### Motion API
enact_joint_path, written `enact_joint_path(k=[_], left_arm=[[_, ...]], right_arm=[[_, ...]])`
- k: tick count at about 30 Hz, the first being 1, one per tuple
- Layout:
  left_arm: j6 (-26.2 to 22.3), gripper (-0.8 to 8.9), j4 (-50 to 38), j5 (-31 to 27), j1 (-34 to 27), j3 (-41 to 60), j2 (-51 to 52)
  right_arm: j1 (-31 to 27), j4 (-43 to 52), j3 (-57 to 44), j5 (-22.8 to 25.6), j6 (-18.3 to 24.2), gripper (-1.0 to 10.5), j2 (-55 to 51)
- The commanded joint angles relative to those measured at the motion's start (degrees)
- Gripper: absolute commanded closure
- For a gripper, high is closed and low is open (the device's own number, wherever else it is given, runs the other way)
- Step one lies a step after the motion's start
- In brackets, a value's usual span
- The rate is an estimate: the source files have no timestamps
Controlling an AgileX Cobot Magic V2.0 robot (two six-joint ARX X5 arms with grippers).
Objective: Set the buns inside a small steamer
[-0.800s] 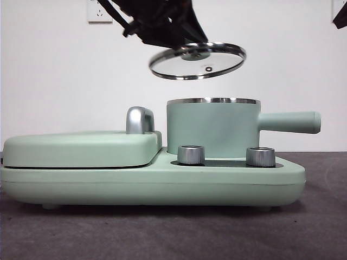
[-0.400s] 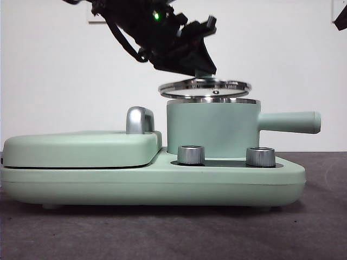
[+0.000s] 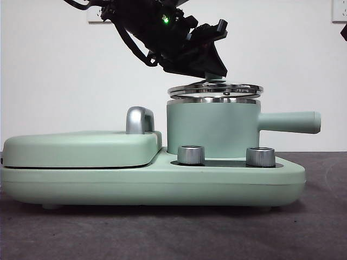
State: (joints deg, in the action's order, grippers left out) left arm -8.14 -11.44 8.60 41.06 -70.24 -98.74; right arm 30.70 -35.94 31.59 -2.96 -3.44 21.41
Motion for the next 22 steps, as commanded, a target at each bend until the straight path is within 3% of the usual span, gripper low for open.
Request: enact_joint_path(k=[1,22], left_arm=[[-0.90,8.03,-2.62,-0.04,0.31,-1.29,-0.90],[-1.64,8.03,-1.73,-1.29,-0.17,-1.29,-1.79]], right_arm=[[0.31,0.09,0.24,-0.02,-0.35,6.0,0.15],[0.31,-0.22,0.24,0.02,-0.22,6.0,0.15]])
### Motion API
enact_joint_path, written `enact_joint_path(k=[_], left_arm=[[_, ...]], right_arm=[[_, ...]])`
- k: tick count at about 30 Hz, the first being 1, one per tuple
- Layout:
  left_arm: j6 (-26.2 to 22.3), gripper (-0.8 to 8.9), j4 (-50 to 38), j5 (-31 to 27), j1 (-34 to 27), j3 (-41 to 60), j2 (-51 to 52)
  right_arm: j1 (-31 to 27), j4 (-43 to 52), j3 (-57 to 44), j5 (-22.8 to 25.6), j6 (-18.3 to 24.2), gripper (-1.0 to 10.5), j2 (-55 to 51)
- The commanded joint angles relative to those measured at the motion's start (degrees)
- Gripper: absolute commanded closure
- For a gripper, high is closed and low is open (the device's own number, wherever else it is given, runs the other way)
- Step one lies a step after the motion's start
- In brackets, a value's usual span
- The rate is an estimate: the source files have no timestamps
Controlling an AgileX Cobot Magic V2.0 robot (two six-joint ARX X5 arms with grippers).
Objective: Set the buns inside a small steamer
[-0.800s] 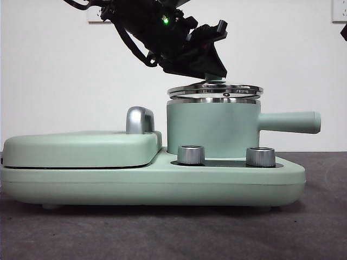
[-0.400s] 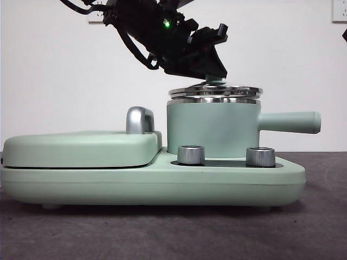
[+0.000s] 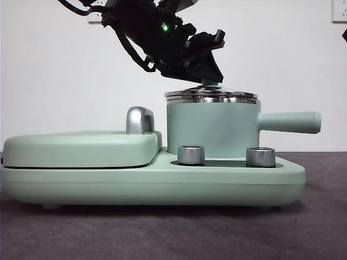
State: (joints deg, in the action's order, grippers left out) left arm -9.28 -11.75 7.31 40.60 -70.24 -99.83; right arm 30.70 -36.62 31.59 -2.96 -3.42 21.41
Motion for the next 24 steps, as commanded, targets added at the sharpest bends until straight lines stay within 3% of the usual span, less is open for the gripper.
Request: enact_joint_path(k=[1,24], left_arm=[[-0.50,8.03,-1.44,0.02,0.28,-1.29,-0.70],[2.60,8.03,0.31,1.77,0.28,-1.29,-2.86]], right_arm=[[0.31,0.44,0.24,0.02,-0.24,6.0,0.15],[0.28,0.37,0.24,0.04,0.85,6.0,0.15]])
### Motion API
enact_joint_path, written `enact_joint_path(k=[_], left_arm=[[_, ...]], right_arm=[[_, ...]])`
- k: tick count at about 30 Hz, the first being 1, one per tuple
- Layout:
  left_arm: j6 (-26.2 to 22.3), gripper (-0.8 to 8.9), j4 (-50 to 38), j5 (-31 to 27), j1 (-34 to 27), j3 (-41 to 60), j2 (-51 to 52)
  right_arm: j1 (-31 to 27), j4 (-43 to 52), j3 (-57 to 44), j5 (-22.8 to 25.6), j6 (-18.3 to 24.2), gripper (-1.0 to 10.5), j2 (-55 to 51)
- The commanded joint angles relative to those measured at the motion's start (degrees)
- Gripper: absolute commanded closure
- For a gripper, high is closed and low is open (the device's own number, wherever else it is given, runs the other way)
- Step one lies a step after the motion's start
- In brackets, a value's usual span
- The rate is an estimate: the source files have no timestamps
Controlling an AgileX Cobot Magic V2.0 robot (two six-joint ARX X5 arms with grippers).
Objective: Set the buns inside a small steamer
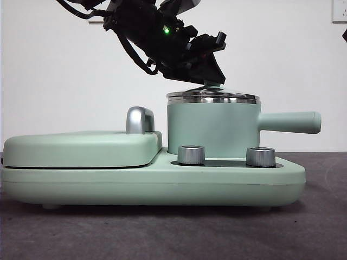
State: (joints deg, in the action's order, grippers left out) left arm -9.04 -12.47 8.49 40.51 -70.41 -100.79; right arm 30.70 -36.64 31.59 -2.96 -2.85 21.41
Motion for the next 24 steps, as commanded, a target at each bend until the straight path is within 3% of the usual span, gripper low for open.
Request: enact_joint_path(k=[1,14,15,19,24], left_arm=[[2.89,8.03,1.44,0.70,0.37,-1.11,-1.90],[3.15,8.02,6.75,0.11,0.37,-1.11,-1.88],[2.64,7.85,6.51,0.11,0.37,-1.11,-1.88],[2.45,5.62,5.01,0.13,0.37,-1.14,-1.88],[3.61,5.53,5.29,0.11,0.37,-1.25,0.57]], right_arm=[[0.28,0.39,0.24,0.04,0.28,6.0,0.15],[0.28,0.39,0.24,0.02,0.28,6.0,0.15],[0.28,0.39,0.24,0.02,0.26,6.0,0.15],[0.31,0.42,0.24,0.02,0.26,6.0,0.15],[0.31,0.42,0.24,0.02,0.26,6.0,0.15]])
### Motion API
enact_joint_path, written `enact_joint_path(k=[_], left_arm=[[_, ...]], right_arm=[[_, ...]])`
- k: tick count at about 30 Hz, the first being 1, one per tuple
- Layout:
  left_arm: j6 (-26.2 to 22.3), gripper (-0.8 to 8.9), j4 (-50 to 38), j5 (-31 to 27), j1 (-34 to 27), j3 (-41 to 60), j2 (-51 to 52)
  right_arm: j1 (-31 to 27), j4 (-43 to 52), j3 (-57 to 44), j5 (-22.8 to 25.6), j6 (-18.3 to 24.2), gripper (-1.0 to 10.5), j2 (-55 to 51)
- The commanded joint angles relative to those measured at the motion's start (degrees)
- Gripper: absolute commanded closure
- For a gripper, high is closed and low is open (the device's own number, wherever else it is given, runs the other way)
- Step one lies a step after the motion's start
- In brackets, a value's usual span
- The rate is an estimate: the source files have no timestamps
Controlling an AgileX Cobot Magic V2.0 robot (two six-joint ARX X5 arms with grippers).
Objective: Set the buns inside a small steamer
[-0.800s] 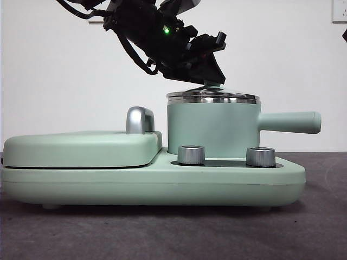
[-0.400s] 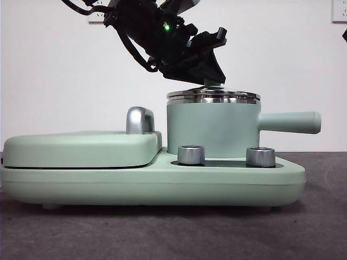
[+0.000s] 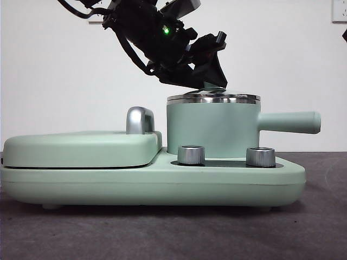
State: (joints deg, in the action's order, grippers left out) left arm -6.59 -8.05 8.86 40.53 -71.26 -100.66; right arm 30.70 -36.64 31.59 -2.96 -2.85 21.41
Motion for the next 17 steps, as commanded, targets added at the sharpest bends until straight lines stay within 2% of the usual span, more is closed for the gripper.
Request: enact_joint_path(k=[1,7,11,17], left_arm=[[1.75,5.53,1.33,-0.26,0.35,-0.39,1.40],[5.92,5.53,8.59,-0.24,-0.72,-0.39,10.05],[9.44,5.53,17.16,-0.24,-2.05,-0.39,16.55],[12.00,5.54,30.99,-0.24,-4.42,-0.35,23.41]], right_arm=[[0.31,0.42,0.24,0.02,0.26,6.0,0.15],[0.31,0.59,0.24,0.00,0.26,6.0,0.15],[0.31,0.57,0.24,-0.24,0.26,6.0,0.17],[0.31,0.68,0.26,-2.75,0.26,6.0,1.73]])
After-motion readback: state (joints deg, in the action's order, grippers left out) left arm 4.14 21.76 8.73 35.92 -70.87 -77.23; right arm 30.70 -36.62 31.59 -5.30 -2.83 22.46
